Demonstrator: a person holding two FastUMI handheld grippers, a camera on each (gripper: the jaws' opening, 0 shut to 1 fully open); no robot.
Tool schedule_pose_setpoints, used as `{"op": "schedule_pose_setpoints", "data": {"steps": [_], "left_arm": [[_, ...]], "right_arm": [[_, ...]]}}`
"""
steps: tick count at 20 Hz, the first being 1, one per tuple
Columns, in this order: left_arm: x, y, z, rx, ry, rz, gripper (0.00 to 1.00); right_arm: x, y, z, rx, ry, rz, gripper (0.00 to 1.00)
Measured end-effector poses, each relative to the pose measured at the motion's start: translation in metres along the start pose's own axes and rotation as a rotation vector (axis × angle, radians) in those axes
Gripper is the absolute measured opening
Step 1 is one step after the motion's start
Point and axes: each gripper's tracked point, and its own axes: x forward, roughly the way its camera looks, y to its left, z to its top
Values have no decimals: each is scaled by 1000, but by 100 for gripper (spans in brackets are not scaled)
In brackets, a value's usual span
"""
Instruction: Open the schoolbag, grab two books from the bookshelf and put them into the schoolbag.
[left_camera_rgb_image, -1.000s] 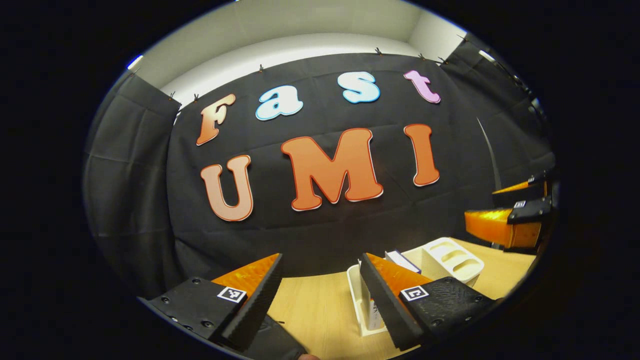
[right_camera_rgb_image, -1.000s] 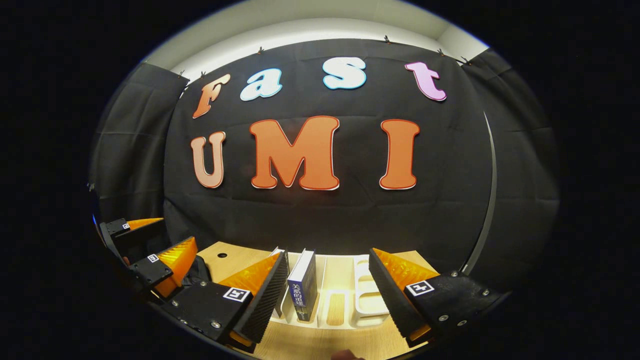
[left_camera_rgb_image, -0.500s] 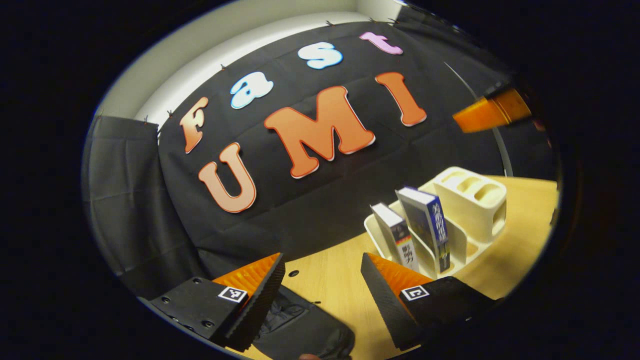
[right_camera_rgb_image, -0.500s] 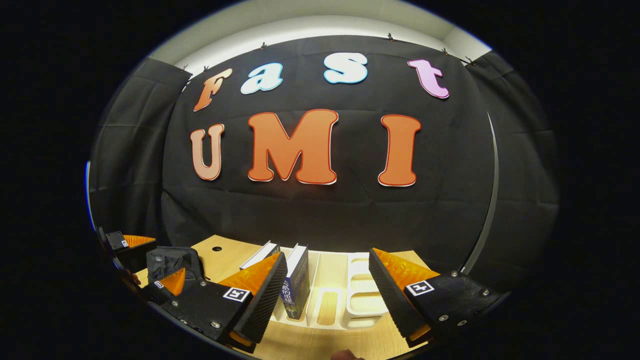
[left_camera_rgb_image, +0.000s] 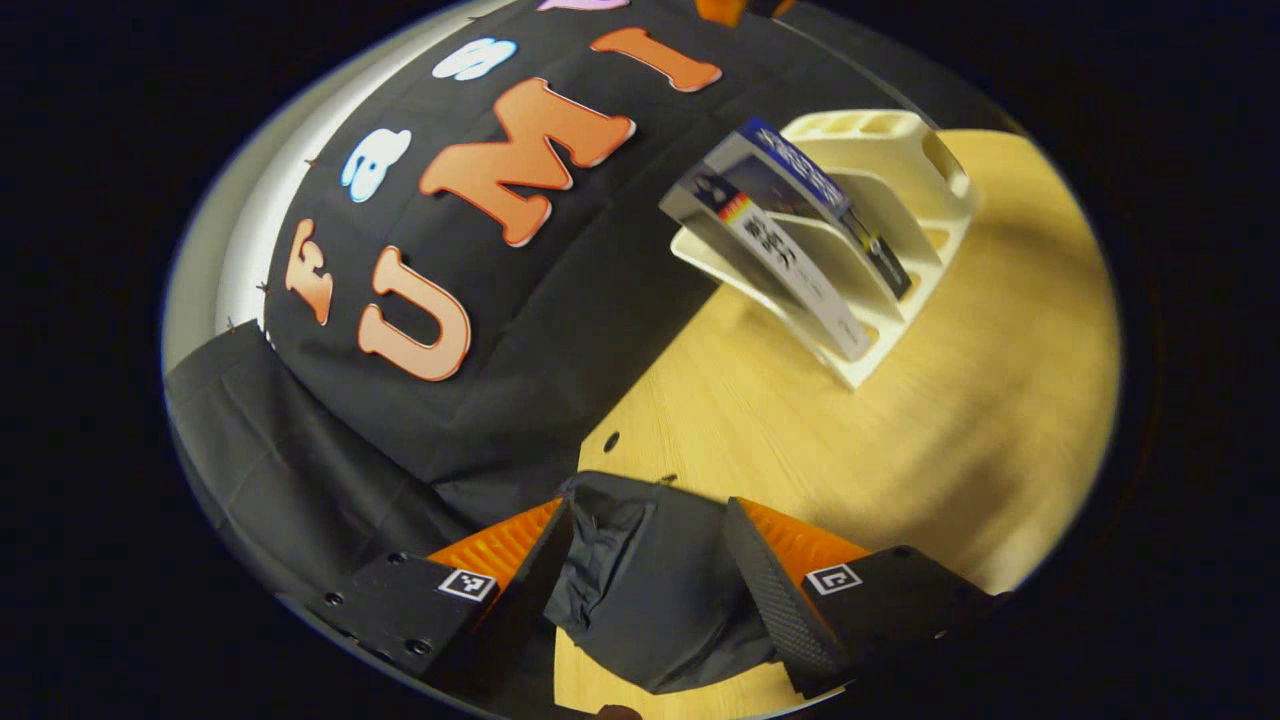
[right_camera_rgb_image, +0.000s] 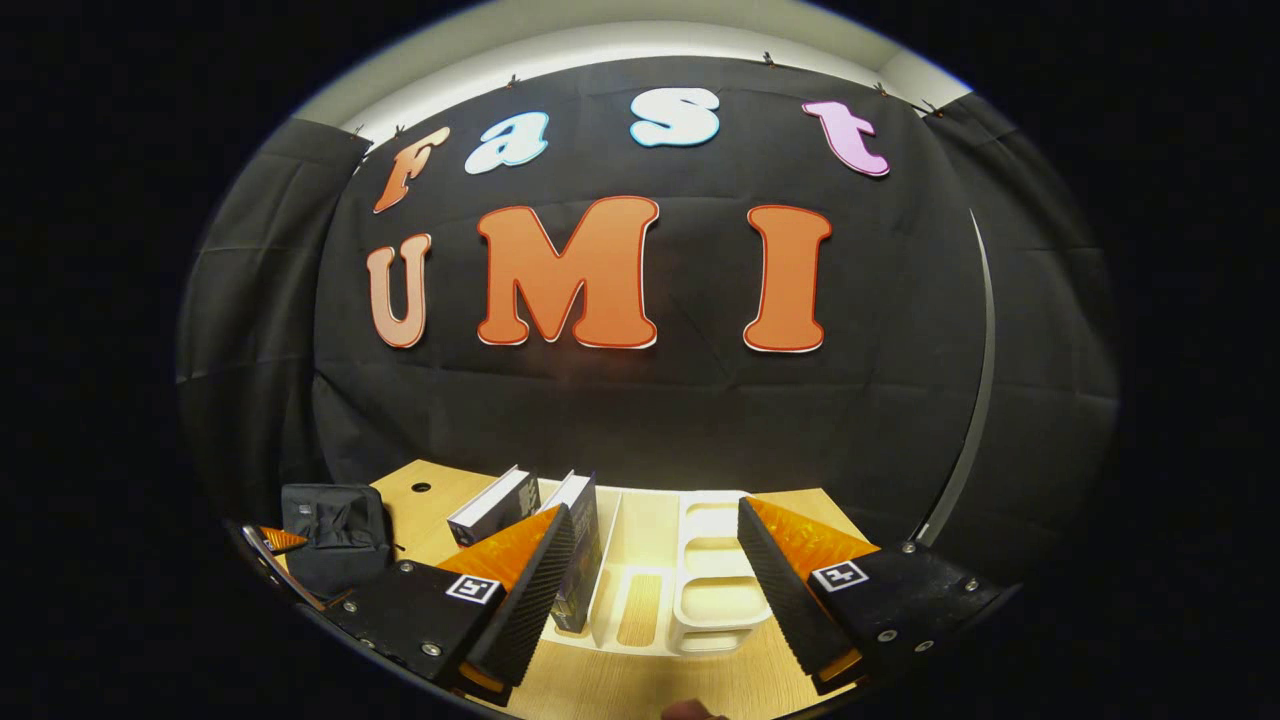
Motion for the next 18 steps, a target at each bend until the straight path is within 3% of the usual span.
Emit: {"op": "schedule_pose_setpoints", "data": {"steps": [6,18], "left_arm": [[16,-25,-63,103,127,-49,97],[-3,-20,-84,163,150,-29,96]], "right_arm": [[2,-5,-3,-3,5,-5,97],[-1,-20,-10,9,15,-24,97]]}}
